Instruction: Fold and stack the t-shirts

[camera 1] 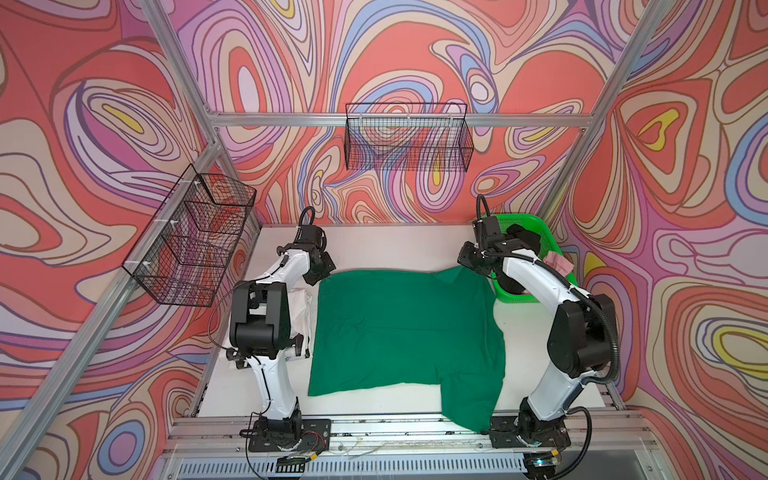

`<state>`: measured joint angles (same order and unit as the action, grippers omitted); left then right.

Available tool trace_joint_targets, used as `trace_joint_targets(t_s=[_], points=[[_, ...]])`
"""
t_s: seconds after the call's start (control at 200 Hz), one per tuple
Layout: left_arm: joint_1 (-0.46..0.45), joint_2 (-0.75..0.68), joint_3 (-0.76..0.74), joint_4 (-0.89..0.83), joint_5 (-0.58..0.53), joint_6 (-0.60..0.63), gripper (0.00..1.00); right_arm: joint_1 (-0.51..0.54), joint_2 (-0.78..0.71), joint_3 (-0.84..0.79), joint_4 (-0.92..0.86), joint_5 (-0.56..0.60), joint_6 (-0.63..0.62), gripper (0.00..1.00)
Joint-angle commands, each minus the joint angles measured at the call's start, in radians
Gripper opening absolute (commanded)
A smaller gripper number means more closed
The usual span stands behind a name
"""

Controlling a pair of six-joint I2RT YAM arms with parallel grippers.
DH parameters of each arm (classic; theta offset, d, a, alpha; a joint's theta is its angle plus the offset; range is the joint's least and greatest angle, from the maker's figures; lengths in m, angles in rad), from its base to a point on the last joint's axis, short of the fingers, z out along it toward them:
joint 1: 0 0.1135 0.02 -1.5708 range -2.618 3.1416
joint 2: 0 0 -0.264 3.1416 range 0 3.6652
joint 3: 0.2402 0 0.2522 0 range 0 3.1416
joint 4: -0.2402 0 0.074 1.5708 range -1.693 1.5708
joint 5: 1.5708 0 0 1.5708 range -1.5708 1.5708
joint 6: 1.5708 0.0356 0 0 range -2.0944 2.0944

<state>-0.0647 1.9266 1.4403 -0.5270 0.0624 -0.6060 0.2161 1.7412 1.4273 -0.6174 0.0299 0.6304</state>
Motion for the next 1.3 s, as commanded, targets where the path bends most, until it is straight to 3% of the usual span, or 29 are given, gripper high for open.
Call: trace_joint_targets(t_s=[0.0, 0.366, 0.776, 1.297], points=[[-0.001, -0.072, -0.034, 0.017, -0.021, -0.015, 0.0, -0.005, -0.075, -0.046, -0.008, 0.018, 0.018, 0.0], [-0.004, -0.106, -0.169, 0.045, 0.014, -0.065, 0.0, -0.006, -0.196, -0.209, 0.005, -0.035, 0.043, 0.0], [-0.039, -0.152, -0.26, 0.071, -0.019, -0.107, 0.0, -0.004, -0.291, -0.341, 0.014, -0.067, 0.054, 0.0], [-0.043, -0.216, -0.331, 0.088, -0.043, -0.137, 0.0, -0.004, -0.346, -0.408, -0.006, -0.085, 0.044, 0.0]])
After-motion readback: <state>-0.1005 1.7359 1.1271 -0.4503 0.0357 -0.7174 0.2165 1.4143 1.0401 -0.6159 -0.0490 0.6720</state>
